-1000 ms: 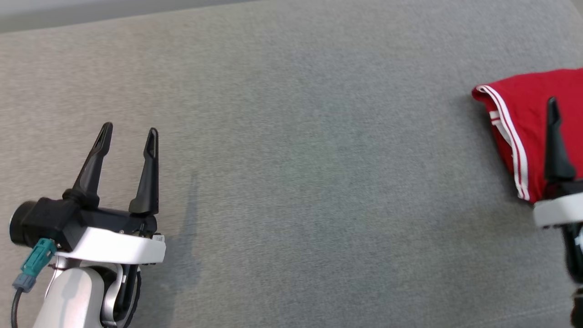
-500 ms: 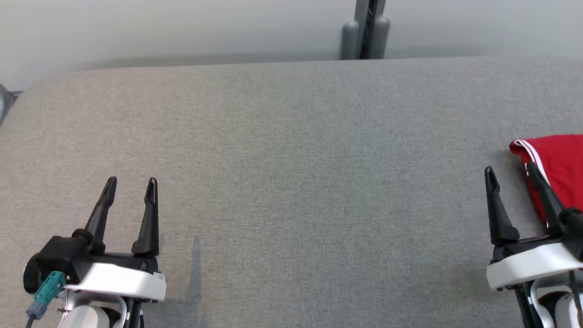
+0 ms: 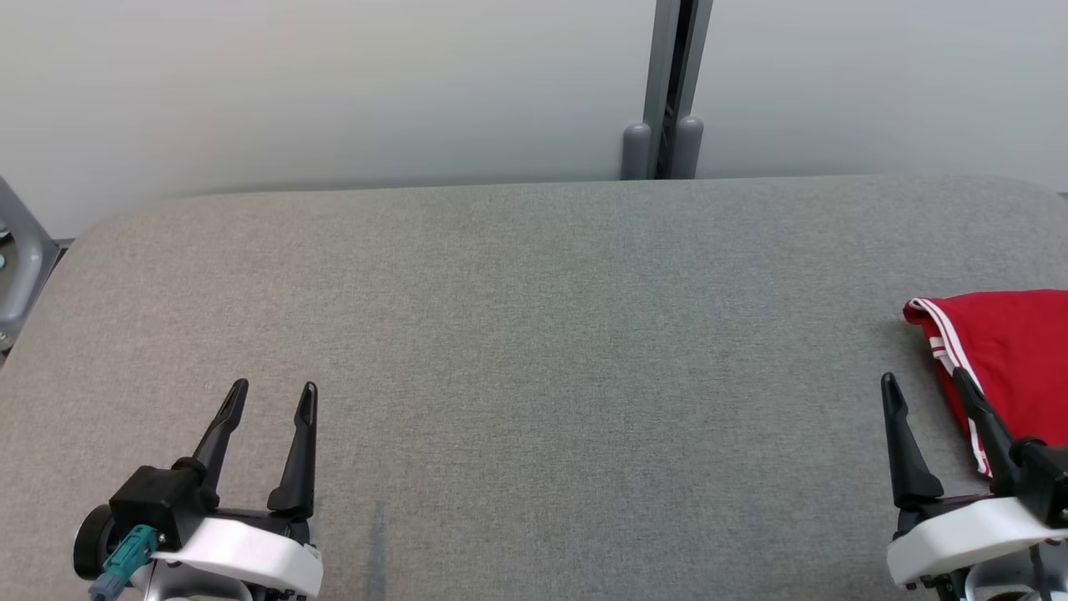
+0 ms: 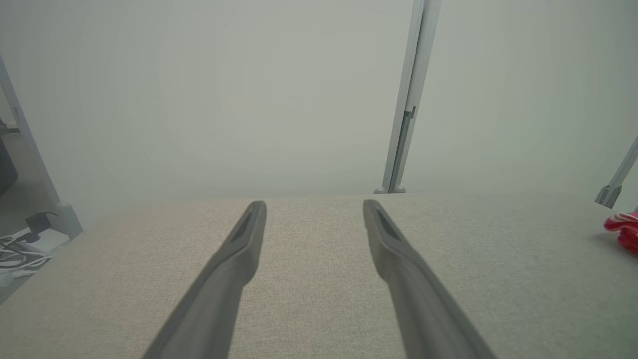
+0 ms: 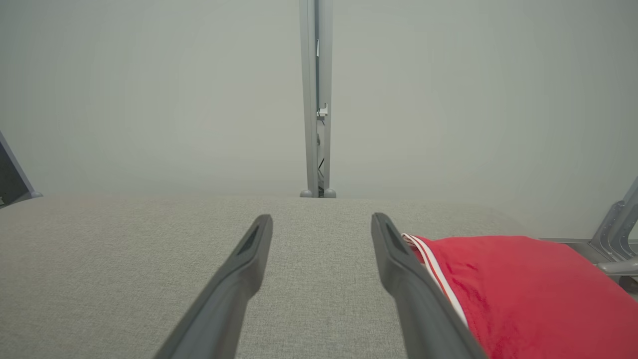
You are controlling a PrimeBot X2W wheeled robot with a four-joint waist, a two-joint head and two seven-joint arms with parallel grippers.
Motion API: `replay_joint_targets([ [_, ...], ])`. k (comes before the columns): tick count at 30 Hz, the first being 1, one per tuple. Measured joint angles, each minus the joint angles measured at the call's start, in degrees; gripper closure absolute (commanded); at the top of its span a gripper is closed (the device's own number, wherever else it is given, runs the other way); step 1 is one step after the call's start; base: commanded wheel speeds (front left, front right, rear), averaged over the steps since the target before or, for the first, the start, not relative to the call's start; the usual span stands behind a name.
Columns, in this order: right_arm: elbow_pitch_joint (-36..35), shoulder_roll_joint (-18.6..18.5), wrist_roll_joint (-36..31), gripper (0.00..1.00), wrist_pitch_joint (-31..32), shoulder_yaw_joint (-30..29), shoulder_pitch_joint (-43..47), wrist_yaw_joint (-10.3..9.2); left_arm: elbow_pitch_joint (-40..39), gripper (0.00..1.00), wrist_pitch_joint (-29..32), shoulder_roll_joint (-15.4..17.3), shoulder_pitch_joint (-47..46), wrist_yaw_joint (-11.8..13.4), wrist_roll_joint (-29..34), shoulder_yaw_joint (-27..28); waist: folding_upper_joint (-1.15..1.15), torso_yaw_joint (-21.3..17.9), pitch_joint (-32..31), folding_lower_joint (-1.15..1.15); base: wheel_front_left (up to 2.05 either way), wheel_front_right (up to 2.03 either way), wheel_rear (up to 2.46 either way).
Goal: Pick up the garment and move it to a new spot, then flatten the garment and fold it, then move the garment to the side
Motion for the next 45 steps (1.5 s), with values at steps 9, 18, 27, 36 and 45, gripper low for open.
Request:
replay_joint_targets([
  [9,-0.4,0.3,0.5,0.0,0.0,-0.1,2.3,0.0,1.0,0.0,1.0,0.4,1.6,0.7,-0.5,-0.1,0.0,-1.1,-2.3,0.0,0.0,0.0,0.0],
  [18,-2.0,0.3,1.3,0.0,0.5,0.2,3.4,0.0,1.3,0.0,1.5,0.7,2.2,1.4,-1.0,0.2,0.0,-1.4,-2.7,0.0,0.0,0.0,0.0],
  [27,-2.1,0.3,1.9,0.0,0.7,0.5,3.5,0.0,1.7,0.0,1.5,1.0,2.2,1.5,-1.4,0.3,0.0,-1.4,-2.7,0.0,0.0,0.0,0.0],
  [36,-0.8,0.3,2.4,0.0,0.4,0.7,3.3,0.0,1.9,0.0,1.6,1.3,2.2,2.0,-1.7,0.2,0.0,-1.3,-2.7,0.0,0.0,0.0,0.0],
  [45,-0.6,0.3,2.9,0.0,0.0,1.4,3.2,0.0,1.9,0.0,1.6,1.4,2.1,2.4,-1.9,0.0,0.0,-1.2,-2.7,0.0,0.0,0.0,0.0],
])
